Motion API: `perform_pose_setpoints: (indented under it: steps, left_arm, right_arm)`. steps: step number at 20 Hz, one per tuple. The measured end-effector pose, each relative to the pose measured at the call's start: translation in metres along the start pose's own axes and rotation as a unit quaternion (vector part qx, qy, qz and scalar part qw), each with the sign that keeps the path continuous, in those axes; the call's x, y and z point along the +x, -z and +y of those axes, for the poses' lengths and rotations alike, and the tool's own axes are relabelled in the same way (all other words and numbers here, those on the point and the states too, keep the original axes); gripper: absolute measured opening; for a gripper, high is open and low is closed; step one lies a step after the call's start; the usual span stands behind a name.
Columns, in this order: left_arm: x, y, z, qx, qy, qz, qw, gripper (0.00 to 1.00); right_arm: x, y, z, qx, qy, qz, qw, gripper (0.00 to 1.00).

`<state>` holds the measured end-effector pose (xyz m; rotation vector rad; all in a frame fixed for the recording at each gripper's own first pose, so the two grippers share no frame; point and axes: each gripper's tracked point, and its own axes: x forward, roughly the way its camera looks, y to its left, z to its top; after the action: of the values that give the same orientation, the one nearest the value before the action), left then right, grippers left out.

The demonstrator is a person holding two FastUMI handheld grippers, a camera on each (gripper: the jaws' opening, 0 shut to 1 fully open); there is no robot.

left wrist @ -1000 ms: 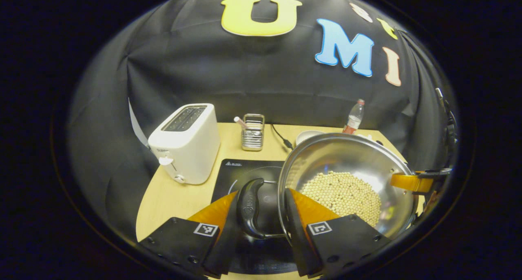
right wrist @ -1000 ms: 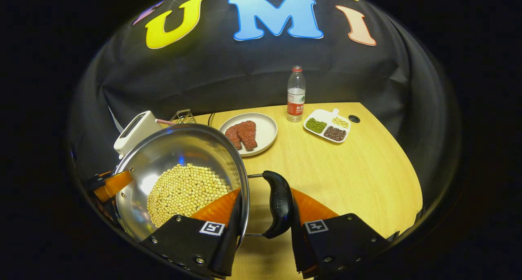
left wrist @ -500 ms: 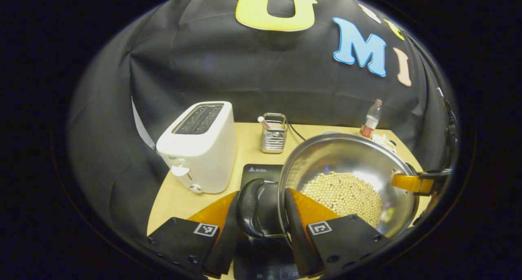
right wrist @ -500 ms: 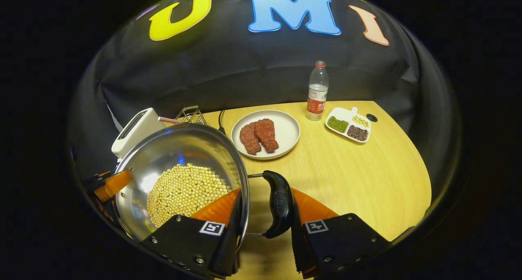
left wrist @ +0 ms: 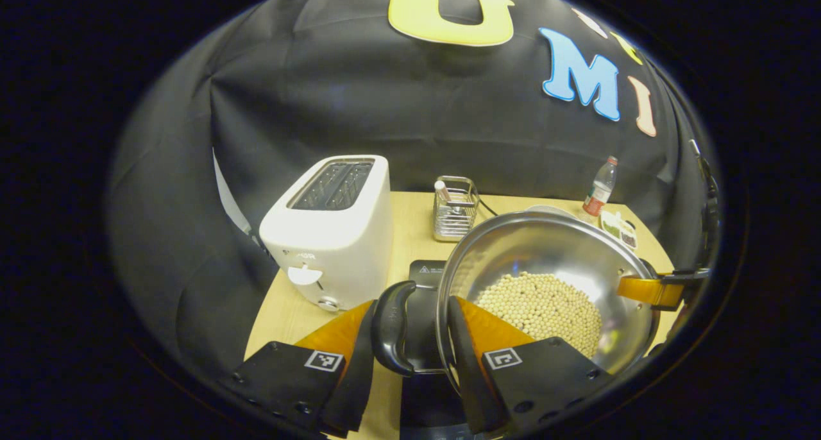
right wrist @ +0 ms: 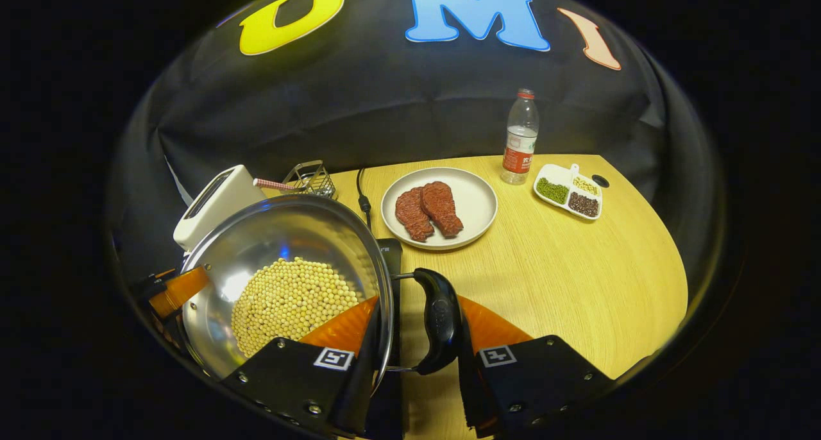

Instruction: First push the handle of the pot to place it horizontally, then grasp the pot with both hands and set it on the induction cooktop.

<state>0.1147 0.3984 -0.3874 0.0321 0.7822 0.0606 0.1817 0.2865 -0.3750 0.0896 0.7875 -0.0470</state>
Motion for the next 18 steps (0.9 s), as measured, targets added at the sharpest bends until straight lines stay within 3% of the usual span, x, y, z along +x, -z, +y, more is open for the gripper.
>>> perform_pose_setpoints:
  steps: [6,11,12,14,15,16,17,18]
  left_arm:
    - [0.013,0.008,0.008,-0.006,0.005,-0.003,1.0,0.69]
    - [0.018,0.012,0.012,-0.006,0.01,-0.005,1.0,0.63]
    - [0.016,0.013,0.013,-0.006,0.012,-0.007,1.0,0.65]
    - [0.016,0.012,0.014,-0.005,0.017,-0.013,1.0,0.63]
    - [0.015,0.012,0.016,-0.007,0.018,-0.013,1.0,0.66]
    - [0.014,0.013,0.019,-0.008,0.016,-0.015,1.0,0.65]
    - [0.013,0.014,0.021,-0.005,0.015,-0.015,1.0,0.66]
    - [0.013,0.016,0.019,-0.001,0.016,-0.015,1.0,0.65]
  right_arm:
    - [0.006,0.005,0.008,0.005,0.006,0.001,1.0,0.56]
    - [0.012,0.008,0.009,0.011,0.013,0.0,1.0,0.57]
    - [0.012,0.009,0.009,0.012,0.014,0.001,1.0,0.51]
    - [0.012,0.009,0.01,0.015,0.016,-0.005,1.0,0.51]
    - [0.012,0.01,0.012,0.013,0.016,-0.006,1.0,0.51]
    - [0.013,0.011,0.013,0.013,0.016,-0.009,1.0,0.57]
    - [0.013,0.014,0.013,0.013,0.016,-0.009,1.0,0.51]
    - [0.014,0.016,0.013,0.017,0.016,-0.011,1.0,0.51]
